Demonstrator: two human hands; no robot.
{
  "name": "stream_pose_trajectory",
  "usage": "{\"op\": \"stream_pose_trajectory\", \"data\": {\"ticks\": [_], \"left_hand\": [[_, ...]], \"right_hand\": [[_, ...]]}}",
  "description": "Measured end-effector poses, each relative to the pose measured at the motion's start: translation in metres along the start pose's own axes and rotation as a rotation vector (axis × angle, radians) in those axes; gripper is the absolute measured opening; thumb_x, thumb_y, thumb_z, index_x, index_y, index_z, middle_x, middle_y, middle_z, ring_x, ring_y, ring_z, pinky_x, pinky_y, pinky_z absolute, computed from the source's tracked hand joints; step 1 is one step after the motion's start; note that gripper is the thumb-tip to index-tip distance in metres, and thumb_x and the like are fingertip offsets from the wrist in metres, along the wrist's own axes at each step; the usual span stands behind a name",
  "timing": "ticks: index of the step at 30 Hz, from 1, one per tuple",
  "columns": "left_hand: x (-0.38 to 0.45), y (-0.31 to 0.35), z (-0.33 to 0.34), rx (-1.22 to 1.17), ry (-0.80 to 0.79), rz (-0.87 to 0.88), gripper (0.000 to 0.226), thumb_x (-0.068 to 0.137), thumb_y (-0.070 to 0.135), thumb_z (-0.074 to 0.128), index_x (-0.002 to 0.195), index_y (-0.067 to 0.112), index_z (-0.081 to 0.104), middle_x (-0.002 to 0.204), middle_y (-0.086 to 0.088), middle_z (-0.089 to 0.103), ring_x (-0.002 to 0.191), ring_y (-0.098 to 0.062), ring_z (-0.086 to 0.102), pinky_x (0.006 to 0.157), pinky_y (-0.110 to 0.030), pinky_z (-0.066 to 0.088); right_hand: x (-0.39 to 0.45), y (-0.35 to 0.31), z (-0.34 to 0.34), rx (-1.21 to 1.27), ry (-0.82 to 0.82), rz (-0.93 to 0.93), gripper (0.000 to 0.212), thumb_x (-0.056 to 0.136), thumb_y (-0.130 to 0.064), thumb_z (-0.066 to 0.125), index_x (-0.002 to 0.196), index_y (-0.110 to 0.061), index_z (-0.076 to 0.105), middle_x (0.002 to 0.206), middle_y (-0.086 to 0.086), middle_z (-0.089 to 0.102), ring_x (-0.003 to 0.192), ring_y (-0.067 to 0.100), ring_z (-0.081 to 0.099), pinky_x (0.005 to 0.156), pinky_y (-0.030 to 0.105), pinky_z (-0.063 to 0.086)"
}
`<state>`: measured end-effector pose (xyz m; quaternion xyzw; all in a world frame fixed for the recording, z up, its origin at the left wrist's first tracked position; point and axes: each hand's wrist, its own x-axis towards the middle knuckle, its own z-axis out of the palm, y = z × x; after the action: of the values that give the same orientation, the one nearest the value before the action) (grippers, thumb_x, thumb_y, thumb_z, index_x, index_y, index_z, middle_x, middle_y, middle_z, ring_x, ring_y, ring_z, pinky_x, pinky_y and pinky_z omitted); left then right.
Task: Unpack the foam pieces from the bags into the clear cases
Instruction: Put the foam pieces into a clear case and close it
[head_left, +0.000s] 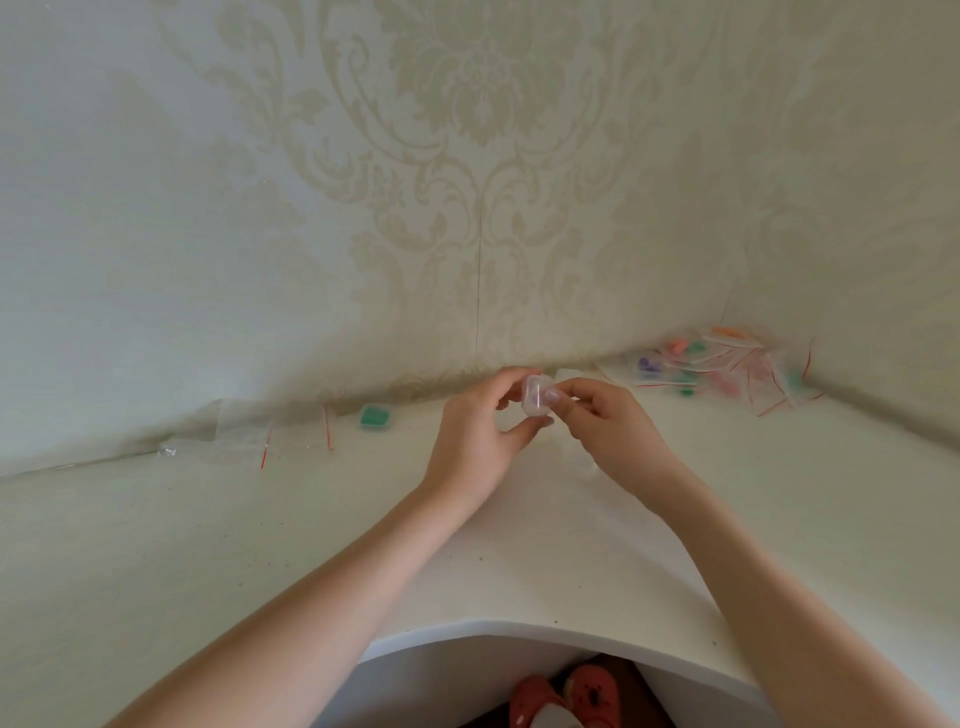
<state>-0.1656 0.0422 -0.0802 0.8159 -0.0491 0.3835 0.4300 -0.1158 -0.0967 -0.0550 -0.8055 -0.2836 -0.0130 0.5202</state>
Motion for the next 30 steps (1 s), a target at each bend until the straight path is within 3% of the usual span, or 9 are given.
{"op": "stream_pose_trajectory", "data": {"ticks": [3, 9, 13, 16, 21, 25, 30], "left_hand": [[0.001, -0.002, -0.001, 0.050, 0.009, 0.019, 0.029, 0.073, 0.012, 0.078, 0.100, 0.015, 0.067, 0.090, 0.009, 0.068, 0.083, -0.001, 0.058, 0.077, -0.012, 0.045], [0.000, -0.008, 0.001, 0.188, -0.049, 0.066, 0.026, 0.077, 0.008, 0.073, 0.100, 0.012, 0.062, 0.093, 0.004, 0.066, 0.083, -0.010, 0.058, 0.076, -0.025, 0.049], [0.001, 0.000, 0.001, 0.005, -0.088, -0.060, 0.042, 0.074, 0.010, 0.077, 0.113, 0.015, 0.061, 0.100, 0.009, 0.063, 0.086, -0.004, 0.061, 0.075, -0.017, 0.051], [0.000, 0.004, 0.002, -0.093, -0.131, -0.094, 0.050, 0.074, 0.010, 0.077, 0.122, 0.015, 0.060, 0.104, 0.009, 0.065, 0.089, -0.002, 0.062, 0.076, -0.015, 0.051], [-0.001, 0.006, -0.002, -0.103, -0.123, -0.104, 0.043, 0.073, 0.012, 0.079, 0.114, 0.013, 0.066, 0.092, 0.006, 0.069, 0.082, -0.004, 0.064, 0.078, -0.018, 0.053], [0.002, 0.004, -0.005, -0.123, -0.151, -0.181, 0.045, 0.073, 0.015, 0.079, 0.116, 0.011, 0.067, 0.088, 0.006, 0.073, 0.082, -0.006, 0.069, 0.082, -0.025, 0.054], [0.002, 0.004, -0.010, -0.193, -0.208, -0.218, 0.041, 0.074, 0.012, 0.078, 0.114, 0.012, 0.067, 0.083, 0.009, 0.074, 0.084, 0.002, 0.068, 0.090, -0.016, 0.048]], "right_hand": [[-0.001, 0.000, 0.002, 0.009, 0.035, 0.010, 0.020, 0.093, -0.038, 0.054, 0.094, -0.022, 0.066, 0.046, -0.015, 0.046, 0.041, -0.001, 0.041, 0.043, 0.010, 0.028], [-0.004, -0.003, 0.004, -0.062, -0.031, 0.062, 0.027, 0.087, -0.047, 0.060, 0.097, -0.022, 0.062, 0.057, -0.010, 0.046, 0.037, -0.003, 0.041, 0.038, 0.009, 0.027], [-0.004, -0.004, 0.004, -0.113, -0.005, 0.081, 0.025, 0.088, -0.046, 0.059, 0.100, -0.024, 0.059, 0.074, -0.001, 0.063, 0.038, -0.004, 0.042, 0.038, 0.007, 0.029], [-0.004, -0.003, 0.004, -0.118, -0.022, 0.075, 0.027, 0.089, -0.047, 0.057, 0.100, -0.023, 0.058, 0.067, -0.003, 0.056, 0.038, -0.004, 0.042, 0.039, 0.008, 0.029], [-0.005, -0.005, 0.004, -0.055, -0.068, 0.080, 0.025, 0.092, -0.046, 0.052, 0.091, -0.022, 0.062, 0.040, -0.014, 0.046, 0.035, 0.003, 0.038, 0.038, 0.011, 0.027], [-0.005, -0.008, -0.002, 0.128, -0.148, 0.144, 0.035, 0.096, -0.034, 0.049, 0.083, -0.003, 0.060, 0.047, -0.003, 0.034, 0.041, 0.011, 0.024, 0.039, 0.020, 0.019], [-0.007, -0.011, -0.005, 0.211, -0.219, 0.182, 0.026, 0.097, -0.030, 0.047, 0.082, -0.010, 0.055, 0.045, -0.008, 0.030, 0.043, 0.011, 0.020, 0.041, 0.019, 0.016]]}}
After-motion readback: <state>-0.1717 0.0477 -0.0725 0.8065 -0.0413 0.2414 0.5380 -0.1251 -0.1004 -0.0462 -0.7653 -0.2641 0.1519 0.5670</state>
